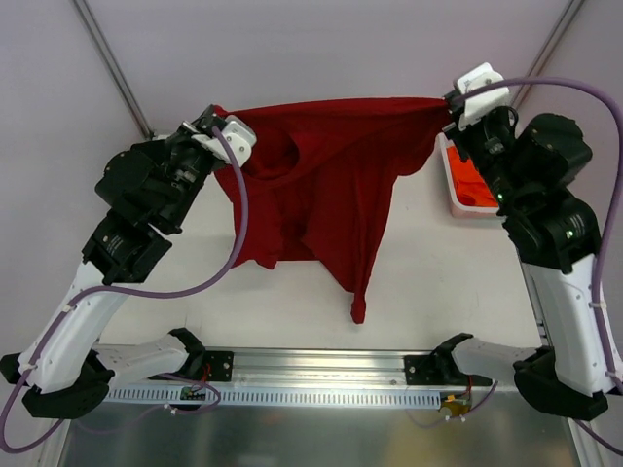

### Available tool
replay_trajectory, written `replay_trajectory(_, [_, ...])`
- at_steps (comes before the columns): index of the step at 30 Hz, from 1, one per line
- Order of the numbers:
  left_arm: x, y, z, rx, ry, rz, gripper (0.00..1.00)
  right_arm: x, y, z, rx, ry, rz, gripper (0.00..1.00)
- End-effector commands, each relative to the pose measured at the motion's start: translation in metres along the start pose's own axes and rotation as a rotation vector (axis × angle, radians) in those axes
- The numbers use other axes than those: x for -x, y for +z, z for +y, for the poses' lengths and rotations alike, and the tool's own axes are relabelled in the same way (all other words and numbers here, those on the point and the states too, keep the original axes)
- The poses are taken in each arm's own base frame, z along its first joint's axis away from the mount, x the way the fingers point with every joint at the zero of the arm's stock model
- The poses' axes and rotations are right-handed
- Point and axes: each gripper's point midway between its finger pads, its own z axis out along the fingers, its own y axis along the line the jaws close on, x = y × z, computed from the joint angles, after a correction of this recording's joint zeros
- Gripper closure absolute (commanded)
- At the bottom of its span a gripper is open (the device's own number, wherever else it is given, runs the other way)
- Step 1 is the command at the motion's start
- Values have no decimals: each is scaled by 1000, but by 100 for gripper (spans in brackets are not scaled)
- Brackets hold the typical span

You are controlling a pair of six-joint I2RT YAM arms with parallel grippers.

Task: Fold and stack the t-shirts
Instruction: Flatten the tshirt out

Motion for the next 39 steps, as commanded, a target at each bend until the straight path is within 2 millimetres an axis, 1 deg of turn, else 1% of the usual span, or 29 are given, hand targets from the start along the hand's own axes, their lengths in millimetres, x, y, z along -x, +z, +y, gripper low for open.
replay_trajectory(1, [-36, -51, 77, 321, 3, 186, 100, -9, -13, -88, -408, -63, 142, 100])
replay_trajectory(2, [-44, -51, 66, 280, 20, 213, 100, -17, 8, -80, -383, -84, 173, 100])
replay_trajectory(3, [-53, -50, 53, 239, 23, 234, 100, -21, 16, -72, -351, -86, 183, 100])
replay_trajectory(5, [-62, -53, 37, 181, 32, 245, 100, -21, 34, -53, -271, -45, 166, 100])
replay_trajectory(6, [-76, -53, 18, 122, 53, 277, 100, -29, 47, -40, -225, -42, 193, 100])
replay_trajectory(8, [-87, -56, 10, 111, 64, 302, 99, -19, 54, -35, -203, -11, 171, 100])
replay_trajectory(9, [-92, -56, 5, 105, 62, 314, 86, -20, 57, -31, -187, 6, 175, 100])
replay_trajectory(10, [-94, -58, 9, 119, 50, 318, 67, -22, 63, -26, -172, 9, 182, 100])
replay_trajectory(11, [-91, -59, 11, 127, 12, 302, 16, -16, 64, -21, -159, 11, 168, 100])
replay_trajectory(12, [-85, -59, 17, 141, -17, 282, 1, -15, 66, -16, -145, 0, 169, 100])
replay_trajectory(13, [-84, -58, 20, 145, -34, 273, 1, -15, 67, -10, -133, -9, 171, 100])
replay_trajectory(14, [-80, -57, 19, 139, -47, 258, 1, -13, 69, 2, -104, -18, 167, 100])
replay_trajectory(17, [-79, -45, 6, 96, -92, 245, 1, -12, 70, 27, -23, -5, 169, 100])
replay_trajectory(19, [-84, -31, -27, -3, -143, 238, 1, -14, 68, 61, 132, 14, 165, 100])
replay_trajectory(20, [-88, -27, -42, -49, -161, 245, 1, -12, 66, 82, 209, 36, 160, 100])
replay_trajectory(21, [-93, -22, -61, -100, -201, 253, 1, -14, 61, 112, 344, 31, 162, 100])
replay_trajectory(22, [-93, -15, -81, -167, -221, 245, 1, -16, 54, 133, 445, 32, 167, 100])
replay_trajectory(23, [-93, -12, -94, -210, -239, 240, 1, -16, 49, 165, 580, 42, 169, 100])
replay_trajectory(24, [-95, -10, -110, -253, -279, 245, 1, -19, 28, 198, 770, 66, 180, 100])
replay_trajectory(25, [-96, -6, -123, -295, -298, 245, 1, -18, 19, 214, 853, 76, 185, 100])
replay_trajectory(26, [-91, -6, -136, -353, -328, 222, 1, -12, 3, 238, 983, 95, 170, 100])
replay_trajectory(27, [-89, -5, -145, -379, -371, 219, 1, -20, -5, 254, 1063, 107, 208, 100])
replay_trajectory(28, [-89, -4, -154, -409, -394, 220, 1, -20, -13, 263, 1123, 122, 215, 100])
replay_trajectory(29, [-82, -5, -166, -469, -427, 196, 1, -15, -29, 275, 1223, 156, 204, 100])
replay_trajectory(31, [-76, -6, -178, -526, -447, 176, 1, -14, -36, 285, 1299, 181, 211, 100])
replay_trajectory(32, [-72, -7, -181, -549, -455, 162, 1, -9, -40, 286, 1323, 193, 198, 100])
replay_trajectory(35, [-58, -14, -186, -611, -472, 107, 1, -11, -39, 288, 1307, 179, 205, 100])
replay_trajectory(36, [-52, -17, -189, -642, -488, 85, 1, -10, -33, 285, 1275, 169, 197, 100])
replay_trajectory(39, [-38, -26, -194, -707, -532, 40, 1, -6, -32, 279, 1247, 165, 178, 100])
